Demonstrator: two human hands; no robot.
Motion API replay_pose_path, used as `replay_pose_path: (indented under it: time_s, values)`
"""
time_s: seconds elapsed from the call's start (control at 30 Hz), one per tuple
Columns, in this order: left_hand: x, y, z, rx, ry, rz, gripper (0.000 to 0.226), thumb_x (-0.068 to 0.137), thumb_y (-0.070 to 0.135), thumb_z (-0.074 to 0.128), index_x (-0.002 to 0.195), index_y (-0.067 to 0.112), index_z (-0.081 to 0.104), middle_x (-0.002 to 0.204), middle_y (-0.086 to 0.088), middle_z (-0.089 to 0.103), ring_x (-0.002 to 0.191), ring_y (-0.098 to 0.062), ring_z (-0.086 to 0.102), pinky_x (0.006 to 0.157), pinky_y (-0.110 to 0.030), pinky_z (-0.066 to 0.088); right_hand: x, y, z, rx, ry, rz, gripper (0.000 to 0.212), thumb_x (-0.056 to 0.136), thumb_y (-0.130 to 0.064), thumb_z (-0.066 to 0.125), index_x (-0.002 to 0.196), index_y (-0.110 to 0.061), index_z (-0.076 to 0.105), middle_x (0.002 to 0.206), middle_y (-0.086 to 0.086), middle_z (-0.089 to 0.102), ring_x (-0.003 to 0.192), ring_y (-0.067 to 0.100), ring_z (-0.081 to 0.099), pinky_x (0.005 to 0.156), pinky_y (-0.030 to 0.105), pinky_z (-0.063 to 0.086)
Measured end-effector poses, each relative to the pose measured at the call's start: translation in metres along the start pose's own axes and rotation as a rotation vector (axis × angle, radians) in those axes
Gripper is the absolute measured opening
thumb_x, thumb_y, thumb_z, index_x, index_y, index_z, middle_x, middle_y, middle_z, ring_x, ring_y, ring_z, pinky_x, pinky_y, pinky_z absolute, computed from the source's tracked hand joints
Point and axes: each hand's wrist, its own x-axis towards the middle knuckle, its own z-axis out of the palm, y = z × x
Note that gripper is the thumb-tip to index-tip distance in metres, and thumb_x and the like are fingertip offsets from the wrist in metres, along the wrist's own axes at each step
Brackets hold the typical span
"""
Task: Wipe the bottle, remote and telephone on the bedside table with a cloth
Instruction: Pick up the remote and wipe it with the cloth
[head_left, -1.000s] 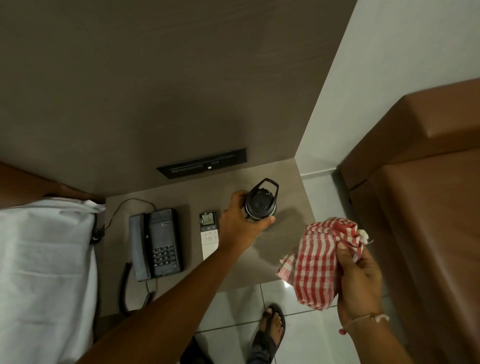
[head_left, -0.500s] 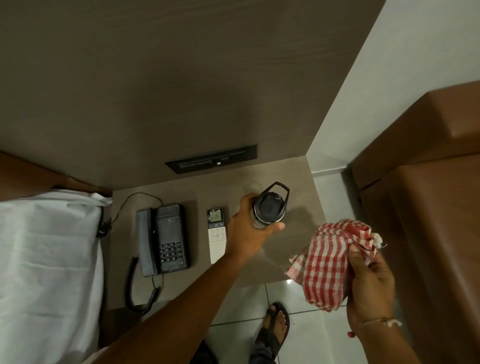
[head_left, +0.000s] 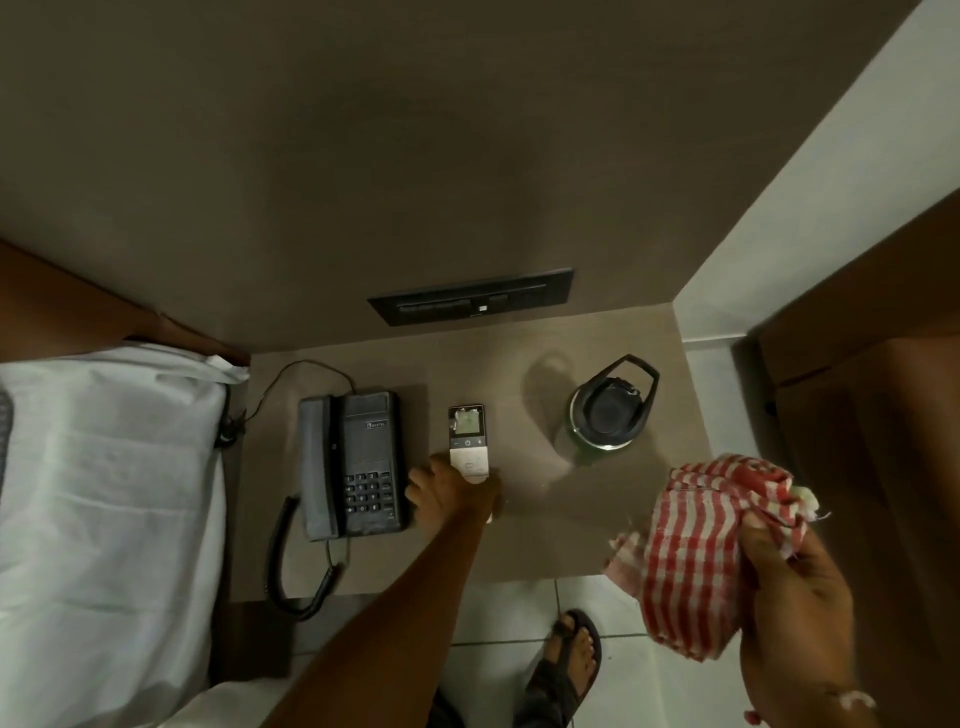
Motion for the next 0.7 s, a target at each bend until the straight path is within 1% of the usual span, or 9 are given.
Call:
replay_pose_path:
  time_s: [0.1,0.17,0.3,0.37,0.4,0.47,0.53,0.6,0.7]
  values:
    - [0.011,0.007,0.01,-0.026,0.083,0.101,0.079,0.067,0.041,0.083,0.131,0.011,0.047,0.129,-0.015,0.055,0.118,-0.035,0.053,0.092,-0.048,0.05,-0.001,0.006,0.005,-0.005,0.015,0.01,0.02,0.091,-0.025,0.057,0.107,-0.033,0.066,0.109,-0.01,0.068,0.105,0.024,0.062,0.094,0.052,0.046]
    - [0.014,0.008,0.01,-0.123,0.05,0.133,0.068,0.069,0.033,0.082,0.126,0.011,0.051,0.123,-0.014,0.06,0.111,-0.034,0.059,0.088,-0.042,0.051,-0.005,0.006,0.008,-0.013,0.023,0.003,0.02,0.091,-0.026,0.057,0.108,-0.031,0.066,0.11,-0.009,0.068,0.106,0.025,0.062,0.095,0.052,0.045]
    - [-0.004,0.006,-0.021,-0.447,-0.182,0.081,0.044,0.072,0.013,0.082,0.111,0.018,0.062,0.094,0.001,0.07,0.075,-0.015,0.066,0.06,-0.024,0.049,-0.02,-0.011,0.012,-0.008,0.054,-0.037,0.022,0.092,-0.022,0.057,0.111,-0.027,0.067,0.11,-0.009,0.069,0.105,0.023,0.063,0.094,0.048,0.046]
    - [-0.02,0.003,-0.051,-0.614,-0.352,0.105,0.039,0.067,-0.001,0.083,0.101,0.01,0.068,0.082,-0.003,0.073,0.064,-0.011,0.069,0.052,-0.02,0.051,-0.032,-0.029,0.013,-0.01,0.056,-0.077,0.019,0.092,-0.017,0.058,0.101,-0.029,0.07,0.102,-0.012,0.071,0.101,0.018,0.064,0.092,0.044,0.047]
    - [-0.031,0.0,-0.07,-0.68,-0.444,0.132,0.037,0.067,-0.004,0.084,0.1,0.005,0.069,0.083,-0.01,0.075,0.068,-0.017,0.073,0.056,-0.023,0.054,-0.041,-0.04,0.015,-0.018,0.052,-0.107,0.02,0.091,-0.015,0.057,0.1,-0.029,0.07,0.099,-0.013,0.071,0.099,0.016,0.063,0.092,0.043,0.047]
    - [-0.059,-0.002,-0.11,-0.824,-0.607,0.153,0.038,0.076,0.006,0.083,0.11,0.006,0.066,0.091,-0.017,0.077,0.079,-0.032,0.075,0.066,-0.035,0.06,-0.06,-0.062,0.016,-0.061,0.043,-0.203,0.027,0.092,-0.011,0.057,0.112,-0.026,0.066,0.105,-0.011,0.068,0.1,0.012,0.062,0.094,0.039,0.049]
    - [-0.085,-0.003,-0.153,-0.993,-0.778,0.042,0.033,0.091,0.035,0.071,0.111,0.009,0.068,0.093,-0.017,0.076,0.08,-0.034,0.074,0.077,-0.047,0.06,-0.087,-0.088,0.021,-0.13,0.008,-0.344,0.033,0.092,-0.008,0.056,0.116,-0.029,0.064,0.109,-0.012,0.067,0.101,0.007,0.061,0.085,0.026,0.055]
    - [-0.109,0.0,-0.192,-1.123,-0.973,-0.077,0.06,0.097,0.059,0.046,0.107,0.006,0.074,0.096,-0.02,0.073,0.083,-0.034,0.071,0.09,-0.054,0.053,-0.118,-0.114,0.029,-0.245,-0.077,-0.524,0.033,0.092,-0.01,0.055,0.107,-0.038,0.064,0.105,-0.019,0.067,0.097,0.0,0.062,0.073,0.019,0.055]
    - [-0.149,0.005,-0.255,-1.239,-1.119,-0.045,0.065,0.098,0.058,0.042,0.124,0.005,0.068,0.107,-0.022,0.068,0.092,-0.035,0.067,0.097,-0.057,0.051,-0.167,-0.153,0.046,-0.352,-0.279,-0.805,0.031,0.094,-0.017,0.055,0.111,-0.041,0.062,0.108,-0.025,0.067,0.097,-0.005,0.063,0.071,0.012,0.053]
